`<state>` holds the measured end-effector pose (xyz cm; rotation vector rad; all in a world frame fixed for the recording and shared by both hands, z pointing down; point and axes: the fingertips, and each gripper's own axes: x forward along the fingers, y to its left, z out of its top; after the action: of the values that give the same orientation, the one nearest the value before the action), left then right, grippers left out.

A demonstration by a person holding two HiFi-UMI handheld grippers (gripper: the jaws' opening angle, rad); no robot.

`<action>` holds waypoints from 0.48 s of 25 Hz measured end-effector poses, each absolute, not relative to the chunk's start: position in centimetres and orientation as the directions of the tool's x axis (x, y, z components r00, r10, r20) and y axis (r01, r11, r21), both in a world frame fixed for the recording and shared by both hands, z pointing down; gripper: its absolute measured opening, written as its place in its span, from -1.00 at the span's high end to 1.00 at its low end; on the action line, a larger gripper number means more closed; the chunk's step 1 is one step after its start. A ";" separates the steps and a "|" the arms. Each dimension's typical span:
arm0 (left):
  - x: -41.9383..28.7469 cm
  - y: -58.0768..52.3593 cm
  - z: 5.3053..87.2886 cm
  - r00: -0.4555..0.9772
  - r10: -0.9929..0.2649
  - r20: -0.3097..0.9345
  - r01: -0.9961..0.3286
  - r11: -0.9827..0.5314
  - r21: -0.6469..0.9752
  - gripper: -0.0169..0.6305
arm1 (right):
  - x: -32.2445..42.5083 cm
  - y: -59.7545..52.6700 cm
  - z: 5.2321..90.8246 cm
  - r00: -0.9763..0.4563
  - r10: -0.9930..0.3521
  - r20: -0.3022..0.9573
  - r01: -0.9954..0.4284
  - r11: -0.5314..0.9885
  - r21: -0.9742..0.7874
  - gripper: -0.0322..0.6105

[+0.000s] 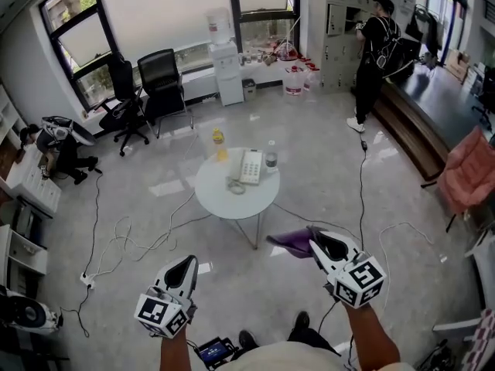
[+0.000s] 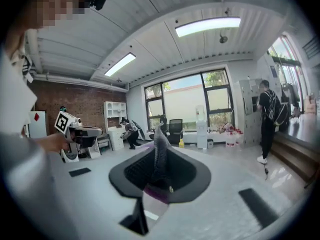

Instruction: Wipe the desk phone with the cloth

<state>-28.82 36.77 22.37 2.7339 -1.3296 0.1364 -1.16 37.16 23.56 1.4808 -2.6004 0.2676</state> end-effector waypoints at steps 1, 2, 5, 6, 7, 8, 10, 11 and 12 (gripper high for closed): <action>-29.9 36.9 21.9 0.611 -0.780 0.131 -0.787 -0.617 -0.002 0.93 | -2.7 37.1 22.5 -0.501 -0.846 0.183 -0.865 0.497 -0.071 0.70; -31.2 36.9 21.6 0.608 -0.783 0.133 -0.785 -0.617 -0.045 0.93 | -4.2 37.0 21.6 -0.494 -0.854 0.161 -0.869 0.491 -0.060 0.70; -34.1 36.8 20.7 0.615 -0.778 0.127 -0.772 -0.627 -0.101 0.93 | -8.1 37.0 19.2 -0.472 -0.873 0.123 -0.881 0.472 -0.033 0.70; -34.5 36.8 20.4 0.626 -0.770 0.123 -0.764 -0.637 -0.100 0.93 | -9.3 37.2 18.6 -0.465 -0.877 0.123 -0.884 0.467 -0.014 0.71; -34.6 37.0 20.1 0.638 -0.761 0.117 -0.755 -0.649 -0.097 0.93 | -10.3 37.4 18.3 -0.458 -0.880 0.127 -0.886 0.463 0.007 0.72; -34.6 37.3 19.8 0.650 -0.751 0.112 -0.746 -0.659 -0.095 0.93 | -11.1 37.7 18.2 -0.454 -0.881 0.132 -0.887 0.461 0.022 0.73; -34.6 37.8 19.5 0.666 -0.739 0.103 -0.733 -0.674 -0.094 0.93 | -12.3 38.4 18.4 -0.457 -0.879 0.139 -0.886 0.464 0.024 0.73; -34.7 38.0 19.6 0.672 -0.734 0.098 -0.728 -0.679 -0.093 0.93 | -12.7 38.7 18.5 -0.460 -0.876 0.141 -0.884 0.467 0.021 0.73; -34.8 38.2 19.7 0.676 -0.731 0.093 -0.725 -0.683 -0.088 0.93 | -13.1 39.0 18.6 -0.464 -0.874 0.145 -0.882 0.471 0.019 0.73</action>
<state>-34.77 38.18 19.68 2.9164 -1.2675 0.1920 -13.09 39.03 18.64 1.5475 -2.5766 0.0878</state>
